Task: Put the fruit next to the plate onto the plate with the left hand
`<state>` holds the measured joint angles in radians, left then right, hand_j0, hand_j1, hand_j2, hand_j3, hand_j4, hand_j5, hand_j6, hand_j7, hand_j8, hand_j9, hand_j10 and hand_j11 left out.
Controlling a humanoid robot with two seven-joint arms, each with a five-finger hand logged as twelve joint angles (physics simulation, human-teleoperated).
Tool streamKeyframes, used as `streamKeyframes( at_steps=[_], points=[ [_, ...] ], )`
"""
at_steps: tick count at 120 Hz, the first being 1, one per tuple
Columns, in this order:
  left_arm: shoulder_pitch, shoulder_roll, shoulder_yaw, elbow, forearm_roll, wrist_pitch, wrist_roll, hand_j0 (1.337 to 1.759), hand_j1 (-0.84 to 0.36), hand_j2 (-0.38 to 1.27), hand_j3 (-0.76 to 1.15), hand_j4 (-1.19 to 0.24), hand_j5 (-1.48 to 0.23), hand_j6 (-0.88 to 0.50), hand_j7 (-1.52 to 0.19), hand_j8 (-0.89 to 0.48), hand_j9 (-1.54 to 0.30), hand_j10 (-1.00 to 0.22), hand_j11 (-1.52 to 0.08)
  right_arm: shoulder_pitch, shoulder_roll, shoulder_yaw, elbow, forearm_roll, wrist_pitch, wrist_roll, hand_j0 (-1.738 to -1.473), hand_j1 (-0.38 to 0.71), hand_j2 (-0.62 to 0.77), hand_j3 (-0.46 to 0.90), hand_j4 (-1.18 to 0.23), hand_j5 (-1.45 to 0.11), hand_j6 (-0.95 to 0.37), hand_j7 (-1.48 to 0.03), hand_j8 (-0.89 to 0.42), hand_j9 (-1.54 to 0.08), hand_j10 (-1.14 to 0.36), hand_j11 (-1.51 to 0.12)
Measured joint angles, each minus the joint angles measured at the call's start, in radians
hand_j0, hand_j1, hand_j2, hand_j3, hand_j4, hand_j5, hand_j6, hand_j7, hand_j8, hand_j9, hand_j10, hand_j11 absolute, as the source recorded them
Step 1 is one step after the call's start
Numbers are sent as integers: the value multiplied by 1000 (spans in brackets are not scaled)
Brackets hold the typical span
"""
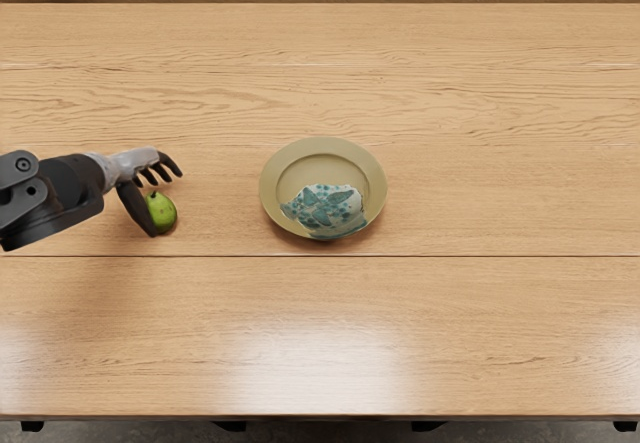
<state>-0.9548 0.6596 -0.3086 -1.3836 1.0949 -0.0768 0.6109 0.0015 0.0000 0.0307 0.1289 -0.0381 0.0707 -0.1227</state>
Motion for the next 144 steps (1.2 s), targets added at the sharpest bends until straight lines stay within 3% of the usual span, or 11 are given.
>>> streamKeyframes(
  at_steps=[57,109,144],
  points=[
    [4,-9,1,0,-2,-2,0,1656,-93,112,0,-407,-543,-409,-542,-410,-540,-410,-539,0,0,0,0,0,0,0,-1658,-349,0,0,0,0,0,0,0,0,0,0],
    [2,-9,2,0,-28,-3,0,1657,-234,142,0,-515,-676,-516,-675,-515,-674,-516,-673,0,0,0,0,0,0,0,-1658,-349,0,0,0,0,0,0,0,0,0,0],
    [-1,-9,2,0,-42,-4,0,1656,-284,254,0,-595,-786,-555,-782,-458,-784,-597,-783,0,0,0,0,0,0,0,-1658,-349,0,0,0,0,0,0,0,0,0,0]
  ],
)
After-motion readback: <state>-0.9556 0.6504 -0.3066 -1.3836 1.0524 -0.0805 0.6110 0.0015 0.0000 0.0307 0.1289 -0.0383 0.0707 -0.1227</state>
